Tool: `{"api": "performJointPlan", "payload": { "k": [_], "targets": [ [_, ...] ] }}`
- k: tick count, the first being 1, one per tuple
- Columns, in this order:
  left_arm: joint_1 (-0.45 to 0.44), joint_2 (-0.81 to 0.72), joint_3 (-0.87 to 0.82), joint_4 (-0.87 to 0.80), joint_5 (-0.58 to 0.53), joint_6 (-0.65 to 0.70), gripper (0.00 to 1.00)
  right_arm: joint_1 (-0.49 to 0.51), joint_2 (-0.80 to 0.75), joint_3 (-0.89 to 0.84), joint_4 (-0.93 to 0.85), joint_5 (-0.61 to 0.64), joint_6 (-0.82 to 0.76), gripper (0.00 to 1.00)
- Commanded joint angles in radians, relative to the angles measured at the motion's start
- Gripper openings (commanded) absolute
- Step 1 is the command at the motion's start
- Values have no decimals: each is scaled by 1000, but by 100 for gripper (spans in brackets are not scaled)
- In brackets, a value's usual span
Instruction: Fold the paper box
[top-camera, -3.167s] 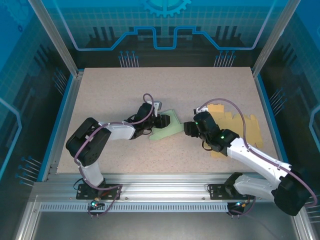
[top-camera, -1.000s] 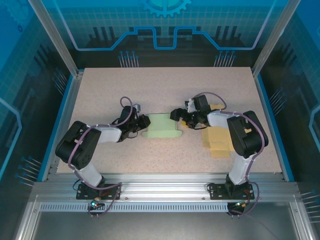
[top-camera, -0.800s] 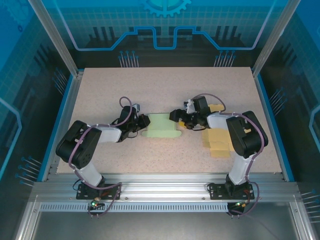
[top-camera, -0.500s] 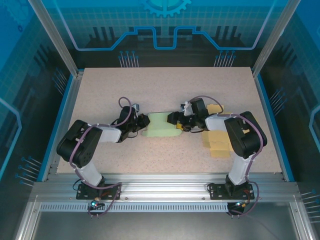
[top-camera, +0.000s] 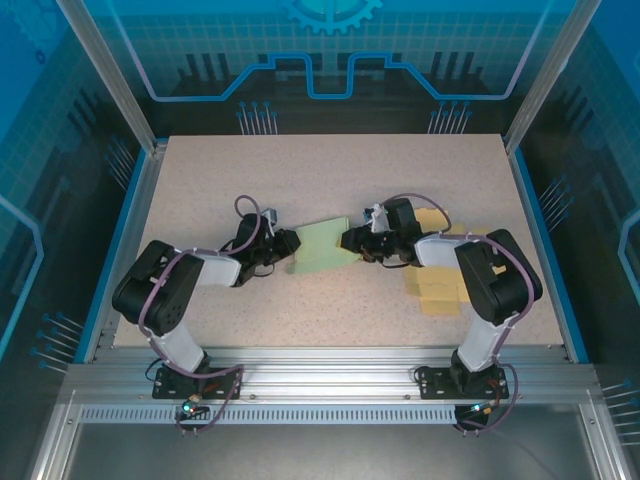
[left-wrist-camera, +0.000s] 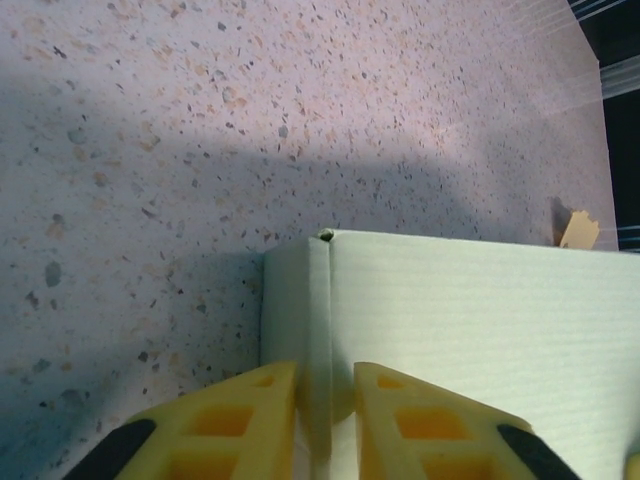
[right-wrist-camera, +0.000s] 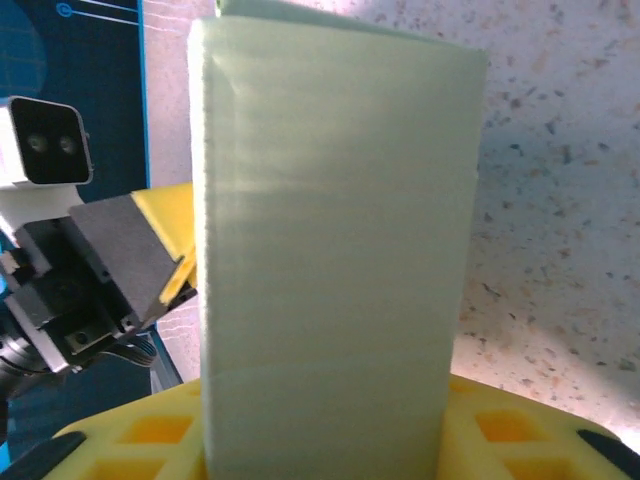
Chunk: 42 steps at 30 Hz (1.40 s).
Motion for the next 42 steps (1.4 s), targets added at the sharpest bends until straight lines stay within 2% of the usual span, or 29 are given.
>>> {"api": "performJointPlan", "payload": {
  "k": [1, 7, 12, 16, 19, 21, 24, 26, 31, 34, 42],
  "targets": [
    [3, -41, -26, -64, 40, 19, 27, -4, -47, -17, 58, -60, 29, 41],
    [2, -176, -47, -53, 37, 116, 37, -23, -101, -14, -5, -66, 71, 39],
    [-38, -333, -117, 16, 15, 370, 40, -51, -165, -13, -99, -79, 95, 37],
    [-178, -492, -212, 111, -68, 685, 43, -81, -218, -20, -133, -105, 115, 36],
    [-331, -594, -276, 149, -168, 983, 58, -92, -260, -20, -177, -111, 112, 36],
    [-408, -634, -303, 162, -242, 1146, 63, -92, -290, -18, -205, -111, 108, 36],
    [-462, -640, -306, 139, -329, 1294, 79, -92, -332, -17, -233, -111, 108, 36],
    [-490, -619, -299, 123, -377, 1376, 83, -92, -359, -19, -248, -106, 108, 36],
    [-519, -520, -246, 118, -492, 1492, 86, -90, -420, -24, -290, -87, 99, 37],
    [-524, -458, -235, 240, -588, 1512, 85, -89, -447, -31, -314, -75, 89, 37],
    [-530, -360, -223, 478, -667, 1601, 85, -89, -466, -60, -306, -75, 101, 38]
  ]
}}
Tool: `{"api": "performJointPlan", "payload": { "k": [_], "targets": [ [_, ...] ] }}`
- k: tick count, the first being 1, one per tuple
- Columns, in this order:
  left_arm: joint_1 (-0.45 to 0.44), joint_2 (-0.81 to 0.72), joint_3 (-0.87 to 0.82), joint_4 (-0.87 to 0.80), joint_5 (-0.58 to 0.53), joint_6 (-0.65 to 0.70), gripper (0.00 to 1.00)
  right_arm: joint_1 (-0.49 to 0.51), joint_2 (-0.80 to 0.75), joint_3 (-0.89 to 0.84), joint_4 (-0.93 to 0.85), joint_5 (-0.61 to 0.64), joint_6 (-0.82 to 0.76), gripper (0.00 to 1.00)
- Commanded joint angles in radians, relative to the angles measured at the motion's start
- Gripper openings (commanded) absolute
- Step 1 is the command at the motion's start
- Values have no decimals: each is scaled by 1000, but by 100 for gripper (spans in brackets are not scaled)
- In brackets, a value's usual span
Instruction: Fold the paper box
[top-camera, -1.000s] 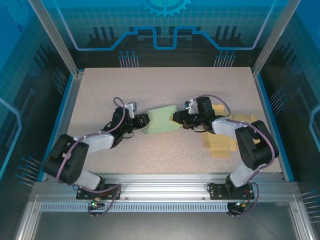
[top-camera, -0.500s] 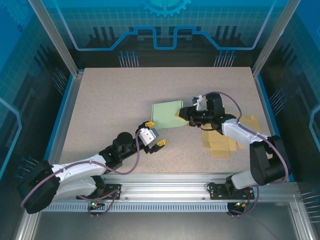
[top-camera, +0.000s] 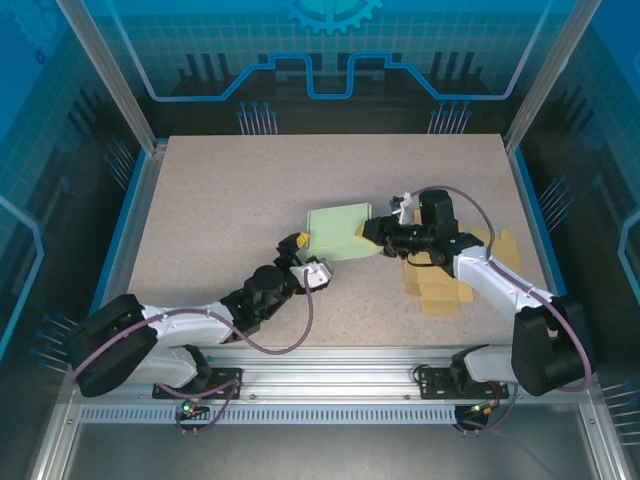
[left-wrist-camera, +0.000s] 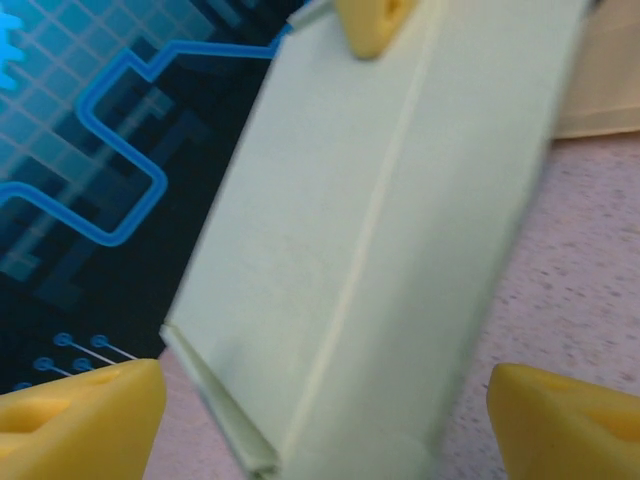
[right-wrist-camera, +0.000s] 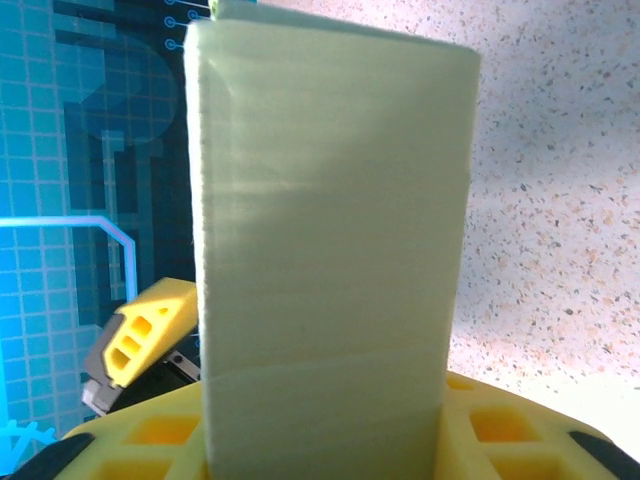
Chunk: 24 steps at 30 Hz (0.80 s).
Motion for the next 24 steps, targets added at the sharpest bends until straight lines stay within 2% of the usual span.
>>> {"api": "performJointPlan", "payload": {
  "k": [1, 8, 14, 22, 24],
  "targets": [
    [-8, 43, 39, 150, -68, 87, 85, -3, -22, -17, -14, -15, 5, 38],
    [-23, 153, 80, 194, -68, 202, 86, -2, -21, -18, 2, -24, 15, 38],
    [-29, 210, 118, 187, -71, 244, 87, -2, -23, -21, 2, -24, 19, 38],
    [-30, 313, 163, 301, -175, 345, 83, 0, -26, -24, -1, -25, 18, 38],
    [-32, 343, 173, 342, -202, 383, 79, -1, -22, -24, -2, -25, 18, 39]
  ]
}}
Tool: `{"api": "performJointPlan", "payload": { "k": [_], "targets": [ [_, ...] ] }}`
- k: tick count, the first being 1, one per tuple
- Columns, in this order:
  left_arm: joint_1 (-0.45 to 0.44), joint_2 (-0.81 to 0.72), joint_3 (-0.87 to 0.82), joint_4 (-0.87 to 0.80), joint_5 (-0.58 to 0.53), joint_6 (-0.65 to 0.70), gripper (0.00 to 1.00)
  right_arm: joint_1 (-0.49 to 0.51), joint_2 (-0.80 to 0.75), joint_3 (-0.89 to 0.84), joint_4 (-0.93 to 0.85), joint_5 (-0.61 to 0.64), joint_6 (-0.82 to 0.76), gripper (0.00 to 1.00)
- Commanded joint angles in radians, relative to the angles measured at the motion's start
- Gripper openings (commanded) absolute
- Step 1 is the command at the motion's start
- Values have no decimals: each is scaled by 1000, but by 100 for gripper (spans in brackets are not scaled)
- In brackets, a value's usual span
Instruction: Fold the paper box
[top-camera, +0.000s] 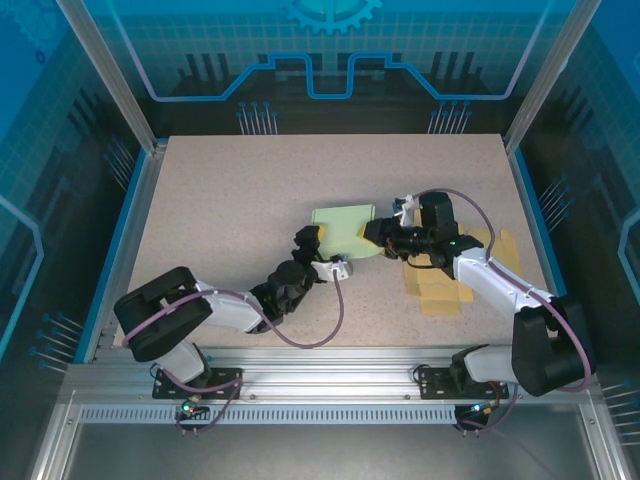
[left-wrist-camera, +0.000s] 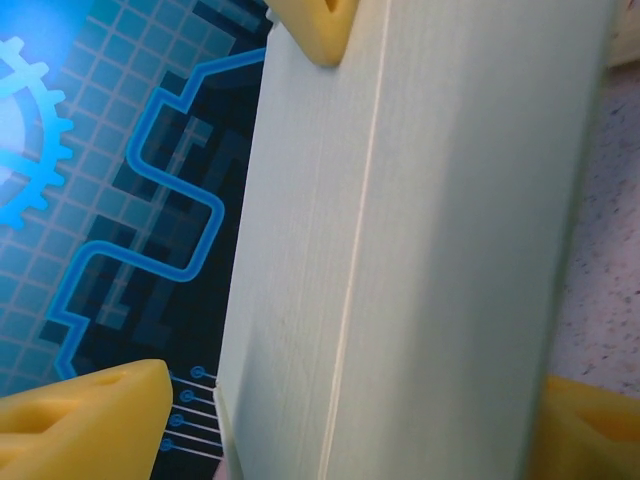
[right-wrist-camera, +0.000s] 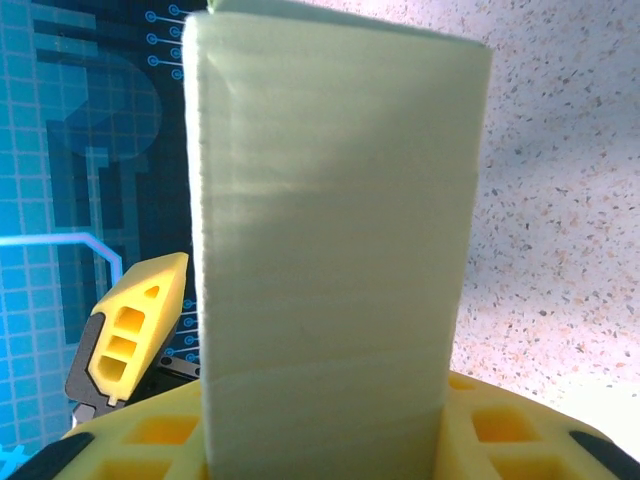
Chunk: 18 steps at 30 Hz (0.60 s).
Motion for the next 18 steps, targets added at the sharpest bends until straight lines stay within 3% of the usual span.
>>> {"api": "performJointPlan", "payload": {
  "k": [1, 10, 15, 18],
  "targets": [
    [-11, 44, 49, 140, -70, 89, 76, 2, -20, -8, -10, -63, 5, 39],
    [-48, 115, 65, 277, -103, 212, 51, -7, -3, -8, -33, -62, -11, 44],
    [-57, 62, 40, 224, -108, 205, 41, -29, -16, -7, -59, -57, -24, 52],
    [-60, 10, 27, 108, -106, 182, 36, -38, -25, -5, -75, -54, -33, 54]
  ]
}}
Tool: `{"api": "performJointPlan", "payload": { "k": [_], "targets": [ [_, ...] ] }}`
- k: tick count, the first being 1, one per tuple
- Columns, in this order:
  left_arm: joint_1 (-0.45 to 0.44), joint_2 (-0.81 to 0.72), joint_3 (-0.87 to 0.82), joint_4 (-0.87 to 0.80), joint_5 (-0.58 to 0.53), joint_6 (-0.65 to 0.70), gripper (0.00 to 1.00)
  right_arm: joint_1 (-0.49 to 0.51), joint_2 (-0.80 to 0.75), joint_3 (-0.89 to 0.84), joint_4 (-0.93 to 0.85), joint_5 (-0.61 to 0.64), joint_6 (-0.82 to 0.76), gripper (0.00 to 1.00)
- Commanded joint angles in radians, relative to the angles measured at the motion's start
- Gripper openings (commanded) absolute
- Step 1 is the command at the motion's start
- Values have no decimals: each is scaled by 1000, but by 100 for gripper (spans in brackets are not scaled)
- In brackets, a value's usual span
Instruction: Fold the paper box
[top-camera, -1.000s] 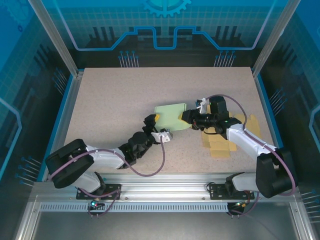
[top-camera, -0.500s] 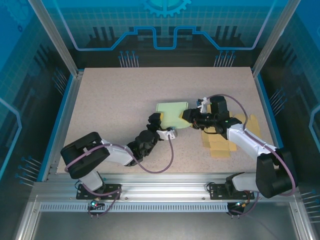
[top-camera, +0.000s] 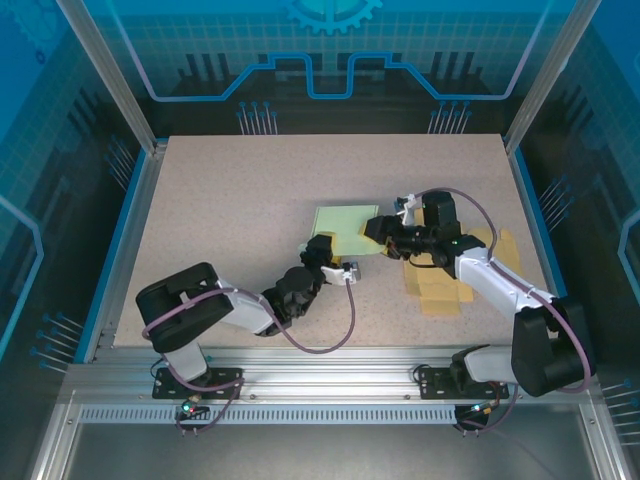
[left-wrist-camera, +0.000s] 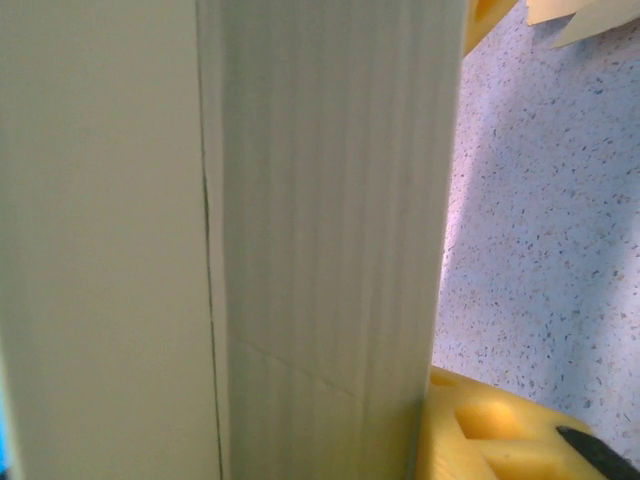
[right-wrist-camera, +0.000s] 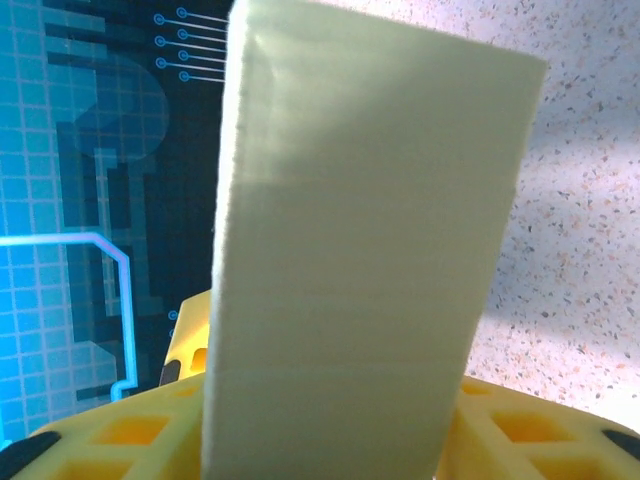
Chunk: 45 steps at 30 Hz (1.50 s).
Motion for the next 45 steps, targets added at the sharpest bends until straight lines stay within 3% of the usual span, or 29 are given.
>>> {"api": "performJointPlan", "payload": {
  "k": [1, 6, 11, 14, 16, 19, 24, 29, 31, 36, 39, 41, 45],
  "targets": [
    [-8, -95, 2, -57, -10, -31, 35, -20, -22, -3, -74, -29, -31, 54],
    [-22, -225, -10, -337, 14, -121, 33, -50, -38, -10, -93, -34, -43, 58],
    [-15, -431, 109, -1024, 151, -405, 34, -91, -75, -13, -131, -24, -63, 64],
    [-13, -497, 164, -1243, 236, -508, 35, -109, -110, -7, -180, 9, -94, 72],
    [-12, -511, 195, -1358, 276, -546, 35, -118, -136, -1, -227, 47, -124, 82],
    [-3, -495, 254, -1504, 354, -599, 35, -119, -183, 23, -317, 117, -188, 100],
    [43, -402, 349, -1649, 513, -651, 34, -95, -272, 84, -525, 312, -300, 100],
    [100, -291, 440, -1734, 597, -647, 34, -30, -377, 146, -685, 567, -402, 100],
    [120, -256, 475, -1755, 627, -637, 34, -18, -403, 160, -719, 599, -434, 100],
    [171, -185, 556, -1809, 704, -606, 34, -32, -479, 121, -670, 585, -441, 100],
    [206, -153, 603, -1853, 758, -587, 34, -96, -537, 53, -595, 516, -401, 100],
    [224, -128, 638, -1892, 789, -574, 35, -179, -562, 0, -519, 383, -351, 100],
    [237, -81, 684, -1939, 799, -538, 35, -354, -536, -106, -300, -35, -232, 100]
  ]
}}
